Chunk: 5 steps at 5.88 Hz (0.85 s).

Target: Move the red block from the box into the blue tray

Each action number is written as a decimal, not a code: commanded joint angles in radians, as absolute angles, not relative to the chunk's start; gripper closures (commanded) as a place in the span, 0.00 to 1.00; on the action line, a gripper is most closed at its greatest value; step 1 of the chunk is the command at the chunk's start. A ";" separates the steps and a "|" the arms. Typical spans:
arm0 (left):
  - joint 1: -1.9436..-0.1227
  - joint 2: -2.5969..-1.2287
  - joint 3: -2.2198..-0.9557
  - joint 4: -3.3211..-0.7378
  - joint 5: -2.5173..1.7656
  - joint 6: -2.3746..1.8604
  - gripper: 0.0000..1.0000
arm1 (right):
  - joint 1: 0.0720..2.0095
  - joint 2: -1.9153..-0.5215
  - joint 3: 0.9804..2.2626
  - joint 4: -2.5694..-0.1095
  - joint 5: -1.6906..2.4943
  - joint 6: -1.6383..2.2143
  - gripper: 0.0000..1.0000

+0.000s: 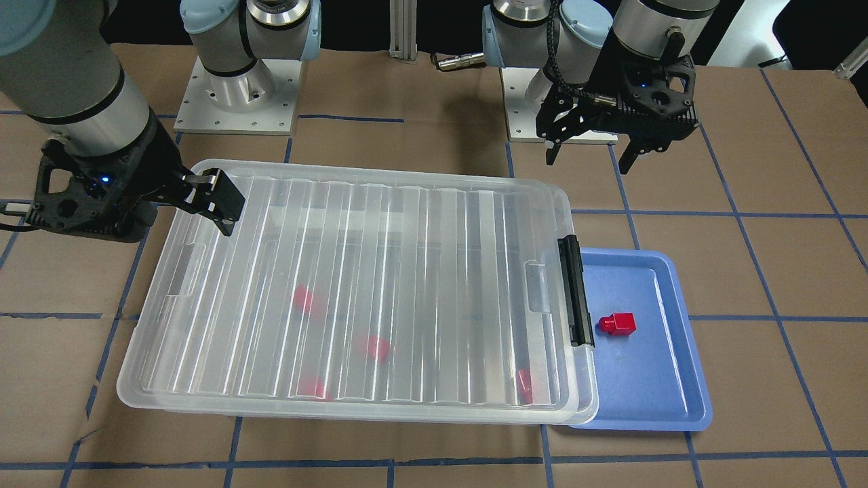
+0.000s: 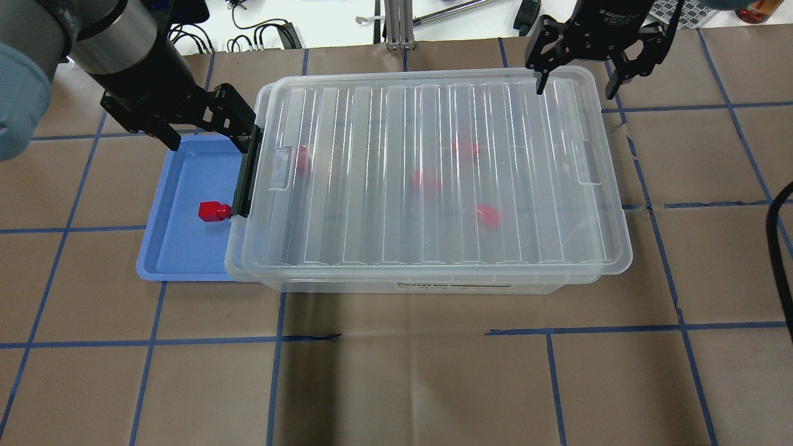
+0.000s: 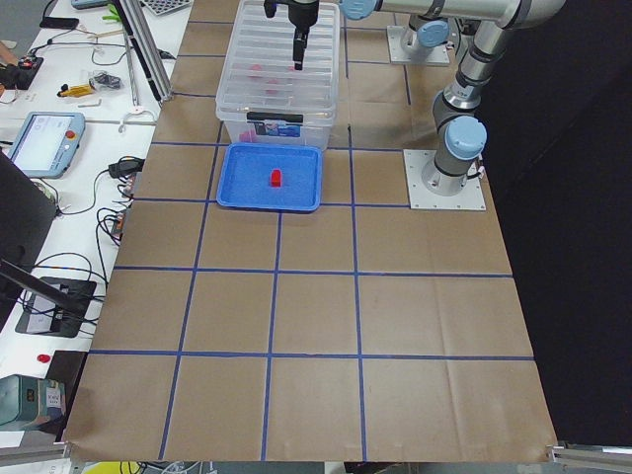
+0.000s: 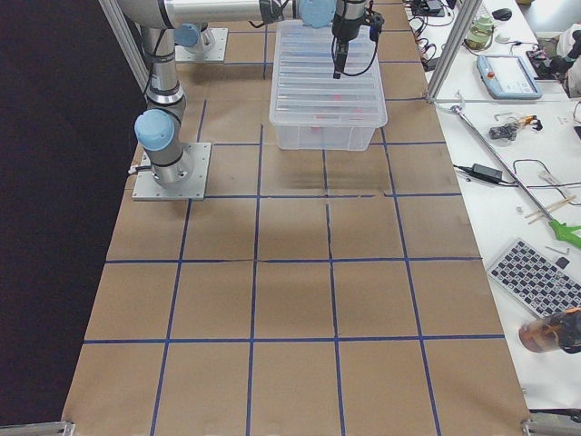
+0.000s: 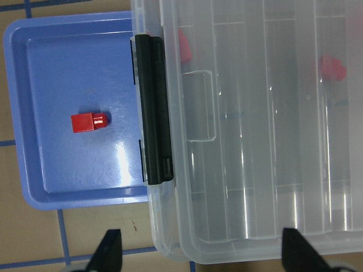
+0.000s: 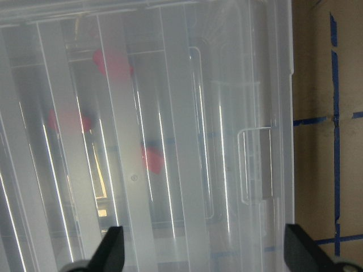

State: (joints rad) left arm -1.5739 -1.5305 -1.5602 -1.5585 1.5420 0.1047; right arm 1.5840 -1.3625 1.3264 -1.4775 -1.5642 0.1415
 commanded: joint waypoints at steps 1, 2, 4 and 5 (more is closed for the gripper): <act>-1.574 -1.531 -1.559 -1.559 1.542 0.104 0.01 | 1.595 -1.397 1.402 -1.489 -1.575 0.140 0.00; -1.574 -1.531 -1.559 -1.559 1.542 0.104 0.01 | 1.591 -1.399 1.391 -1.499 -1.580 0.138 0.00; -1.574 -1.531 -1.560 -1.559 1.542 0.104 0.01 | 1.591 -1.367 1.326 -1.479 -1.577 0.138 0.00; -1.574 -1.531 -1.562 -1.559 1.542 0.104 0.01 | 1.591 -1.367 1.325 -1.479 -1.577 0.138 0.00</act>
State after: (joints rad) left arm -1.5739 -1.5309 -1.5603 -1.5585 1.5414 0.1043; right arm 1.5909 -1.3724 1.3332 -1.4812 -1.5771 0.1381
